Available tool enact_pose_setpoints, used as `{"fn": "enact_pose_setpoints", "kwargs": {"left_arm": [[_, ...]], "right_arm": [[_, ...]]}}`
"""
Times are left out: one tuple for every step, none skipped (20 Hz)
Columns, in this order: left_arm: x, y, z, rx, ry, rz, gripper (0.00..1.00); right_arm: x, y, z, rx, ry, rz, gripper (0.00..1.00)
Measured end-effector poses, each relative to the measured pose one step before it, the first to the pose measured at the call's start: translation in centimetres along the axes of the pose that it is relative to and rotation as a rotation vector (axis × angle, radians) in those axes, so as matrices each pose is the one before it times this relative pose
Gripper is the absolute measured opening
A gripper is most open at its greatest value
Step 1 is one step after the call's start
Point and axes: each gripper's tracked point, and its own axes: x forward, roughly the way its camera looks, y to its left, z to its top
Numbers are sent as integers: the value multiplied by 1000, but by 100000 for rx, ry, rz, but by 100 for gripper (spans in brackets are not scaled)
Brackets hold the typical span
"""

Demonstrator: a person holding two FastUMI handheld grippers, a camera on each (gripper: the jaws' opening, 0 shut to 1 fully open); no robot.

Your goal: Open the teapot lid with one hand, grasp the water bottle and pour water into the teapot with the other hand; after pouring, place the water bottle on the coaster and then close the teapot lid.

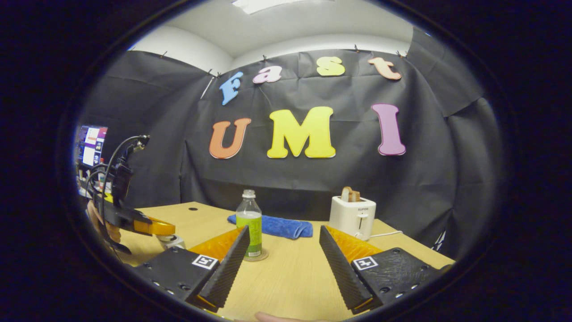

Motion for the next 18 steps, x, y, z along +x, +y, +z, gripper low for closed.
{"fn": "enact_pose_setpoints", "kwargs": {"left_arm": [[113,59,70,344,29,1133,3],[204,-94,67,733,-116,606,3],[174,46,43,603,155,539,3],[189,173,65,352,-156,1060,4],[257,205,126,101,-551,842,3],[375,67,-13,-534,-264,258,3],[152,-8,-141,-552,-291,174,4],[149,24,-121,-165,-639,980,4],[25,35,163,121,-2199,365,3],[130,-129,103,1226,-2014,371,3],[14,-105,-60,1941,-1462,434,3],[-36,6,-205,2124,-648,820,4],[-122,23,-347,1907,506,1115,4],[-76,0,191,1339,-1298,1018,4],[-179,68,-47,620,-1245,956,4],[-110,35,-130,492,-787,968,4],[-177,-6,-20,354,-951,645,5],[43,105,16,-152,-633,638,5]], "right_arm": [[-34,-45,63,-42,-62,242,95],[-21,2,113,-154,-443,275,94],[-47,56,207,-86,-636,407,94],[12,152,43,265,-498,628,94],[-25,105,12,128,-157,666,96],[-67,0,-47,-311,-56,248,93],[-8,144,-13,-471,-31,358,94],[-111,156,-83,-398,52,368,95],[48,109,-6,-732,171,141,94],[-38,69,18,-693,-55,96,93],[-84,176,103,-557,-168,343,94],[-75,245,38,-133,-358,713,96],[-41,240,5,-99,50,439,96],[-3,39,-88,-146,218,-145,96],[6,-14,-32,-285,138,-214,96],[-3,117,149,-82,-201,-45,94],[-29,86,24,-73,-59,162,94],[-14,-43,-91,-163,206,-112,96]]}}
